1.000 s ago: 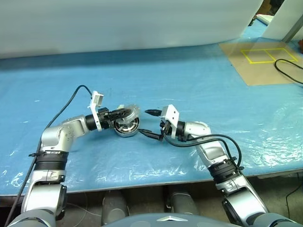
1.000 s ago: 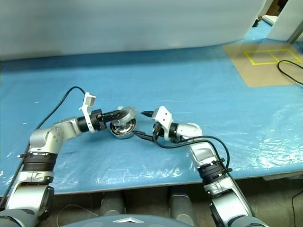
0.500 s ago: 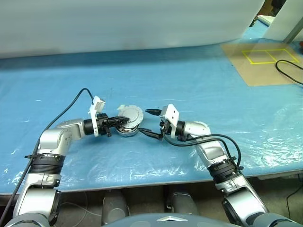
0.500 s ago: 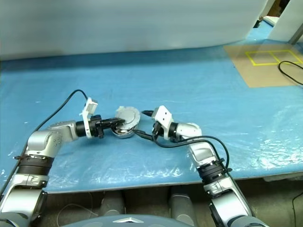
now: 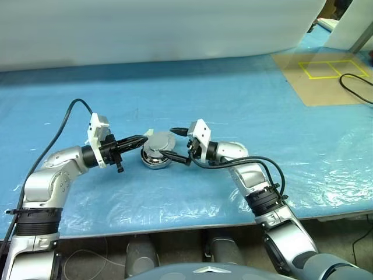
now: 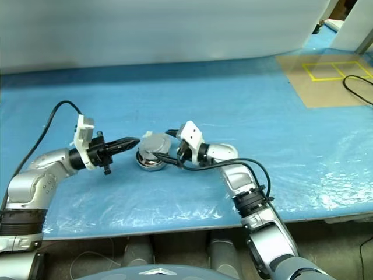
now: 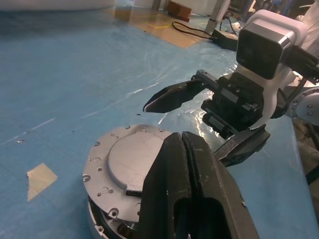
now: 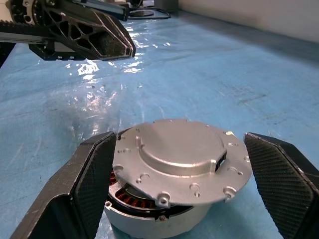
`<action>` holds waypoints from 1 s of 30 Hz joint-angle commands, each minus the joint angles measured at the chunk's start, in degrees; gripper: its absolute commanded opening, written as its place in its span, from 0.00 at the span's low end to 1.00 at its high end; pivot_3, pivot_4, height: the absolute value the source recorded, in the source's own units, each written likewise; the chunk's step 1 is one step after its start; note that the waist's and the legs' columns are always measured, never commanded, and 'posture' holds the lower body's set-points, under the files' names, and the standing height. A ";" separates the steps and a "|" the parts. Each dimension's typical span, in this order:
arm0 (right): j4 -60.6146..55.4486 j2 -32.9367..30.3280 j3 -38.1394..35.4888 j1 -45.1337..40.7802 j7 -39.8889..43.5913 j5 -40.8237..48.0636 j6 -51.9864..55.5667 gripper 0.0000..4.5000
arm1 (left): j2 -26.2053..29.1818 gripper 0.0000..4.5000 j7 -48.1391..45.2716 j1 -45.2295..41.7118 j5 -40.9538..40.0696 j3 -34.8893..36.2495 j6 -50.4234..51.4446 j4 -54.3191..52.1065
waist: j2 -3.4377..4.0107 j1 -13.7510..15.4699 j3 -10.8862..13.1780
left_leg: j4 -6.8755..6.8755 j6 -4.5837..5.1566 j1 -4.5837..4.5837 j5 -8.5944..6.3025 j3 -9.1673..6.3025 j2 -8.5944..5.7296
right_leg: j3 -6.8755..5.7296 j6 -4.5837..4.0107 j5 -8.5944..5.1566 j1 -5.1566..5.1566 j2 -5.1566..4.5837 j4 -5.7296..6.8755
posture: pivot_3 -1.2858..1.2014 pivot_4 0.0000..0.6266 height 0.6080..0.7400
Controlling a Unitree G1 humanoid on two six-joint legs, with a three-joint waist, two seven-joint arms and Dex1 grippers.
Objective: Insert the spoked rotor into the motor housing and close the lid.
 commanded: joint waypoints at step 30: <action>4.94 4.71 4.06 -7.10 -2.49 -4.56 7.28 0.96 | -2.58 0.01 10.14 11.63 4.54 1.92 -14.19 -5.11 | 0.00 -0.15 0.00 | 0.00 0.00 0.35 0.00 0.08 0.01 | 0.00 0.00 0.00 -0.01 0.03 0.13 | 0.52 0.24 1.00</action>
